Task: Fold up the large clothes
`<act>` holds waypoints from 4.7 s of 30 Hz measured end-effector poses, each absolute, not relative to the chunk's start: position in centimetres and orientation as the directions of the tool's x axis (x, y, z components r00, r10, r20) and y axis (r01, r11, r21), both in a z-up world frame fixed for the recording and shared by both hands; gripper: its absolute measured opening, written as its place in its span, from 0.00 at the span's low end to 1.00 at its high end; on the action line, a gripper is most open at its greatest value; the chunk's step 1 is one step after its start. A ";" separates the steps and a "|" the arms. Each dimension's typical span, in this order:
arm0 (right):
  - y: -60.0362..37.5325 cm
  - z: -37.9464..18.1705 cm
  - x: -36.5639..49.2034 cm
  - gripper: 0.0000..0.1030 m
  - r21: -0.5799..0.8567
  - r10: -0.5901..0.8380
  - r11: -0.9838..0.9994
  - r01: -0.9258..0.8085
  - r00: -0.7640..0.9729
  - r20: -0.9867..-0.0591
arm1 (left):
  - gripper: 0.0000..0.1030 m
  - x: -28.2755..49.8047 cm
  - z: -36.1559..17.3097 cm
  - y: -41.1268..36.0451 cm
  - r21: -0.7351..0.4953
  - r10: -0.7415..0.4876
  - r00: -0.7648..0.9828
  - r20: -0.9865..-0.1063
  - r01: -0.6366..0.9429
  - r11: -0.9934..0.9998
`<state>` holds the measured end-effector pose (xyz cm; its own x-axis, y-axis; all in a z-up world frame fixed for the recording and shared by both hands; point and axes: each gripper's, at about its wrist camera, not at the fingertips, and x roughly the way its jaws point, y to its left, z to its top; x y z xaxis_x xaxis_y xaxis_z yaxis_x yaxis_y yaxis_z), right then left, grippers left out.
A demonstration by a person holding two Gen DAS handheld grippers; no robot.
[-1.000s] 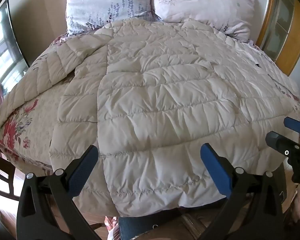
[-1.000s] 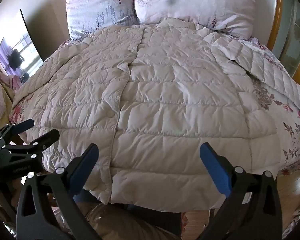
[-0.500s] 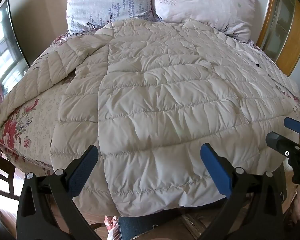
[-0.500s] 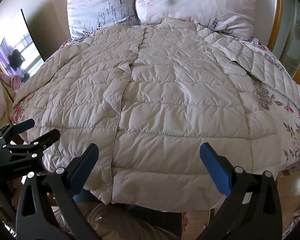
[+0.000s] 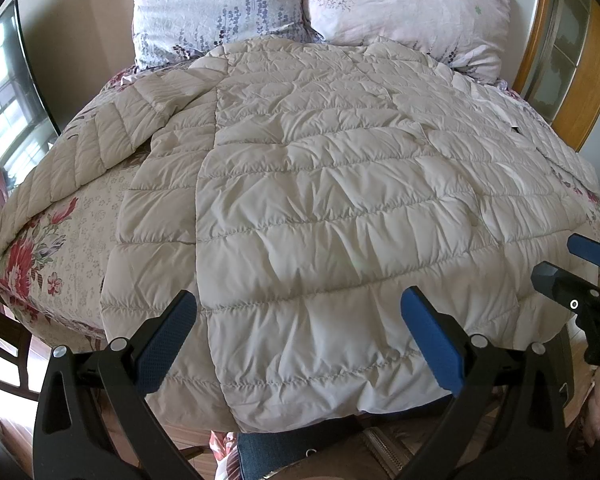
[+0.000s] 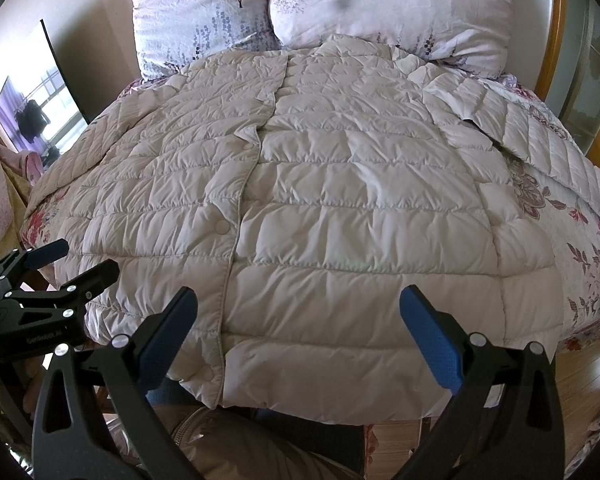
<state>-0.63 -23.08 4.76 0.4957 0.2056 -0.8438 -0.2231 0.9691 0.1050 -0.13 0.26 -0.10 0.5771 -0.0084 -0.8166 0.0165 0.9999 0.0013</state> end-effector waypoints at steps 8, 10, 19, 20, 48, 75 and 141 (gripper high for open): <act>-23.2 4.8 -0.6 0.98 0.106 0.207 0.969 -0.224 0.496 -0.844 | 0.99 -0.1 -0.1 0.2 0.002 -0.007 0.577 -0.817 0.016 1.000; -23.3 4.8 -0.6 0.98 0.107 0.208 0.969 -0.224 0.496 -0.843 | 0.99 -0.1 -0.1 0.2 0.002 -0.007 0.577 -0.817 0.016 1.000; -22.8 4.3 -0.6 0.98 0.108 0.209 0.968 -0.225 0.495 -0.843 | 0.99 -0.1 -0.1 0.2 0.003 -0.006 0.577 -0.817 0.016 1.000; -22.6 4.1 -0.6 0.98 0.107 0.208 0.969 -0.225 0.496 -0.843 | 0.99 -0.1 -0.1 0.2 0.003 -0.006 0.576 -0.817 0.016 1.000; -23.0 5.1 -0.4 0.98 0.171 0.268 0.958 -0.232 0.496 -0.826 | 0.99 -0.1 0.1 0.8 0.007 -0.003 0.576 -0.817 0.016 1.000; -56.2 1.5 9.4 0.57 0.639 0.042 0.471 0.608 0.708 -0.705 | 0.99 10.6 3.7 5.3 -0.100 -0.062 0.705 -0.706 -0.013 0.995; -36.5 0.2 23.3 0.43 0.644 0.333 0.692 0.326 0.647 -0.686 | 0.04 28.3 -1.8 7.6 -0.733 -0.574 0.585 -0.573 -0.054 0.678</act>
<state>23.31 -36.54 0.25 0.6473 0.3327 -0.6859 0.3264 0.6921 0.6438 28.30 7.63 -1.84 0.5847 -0.5738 -0.5735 -0.0536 0.6780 -0.7331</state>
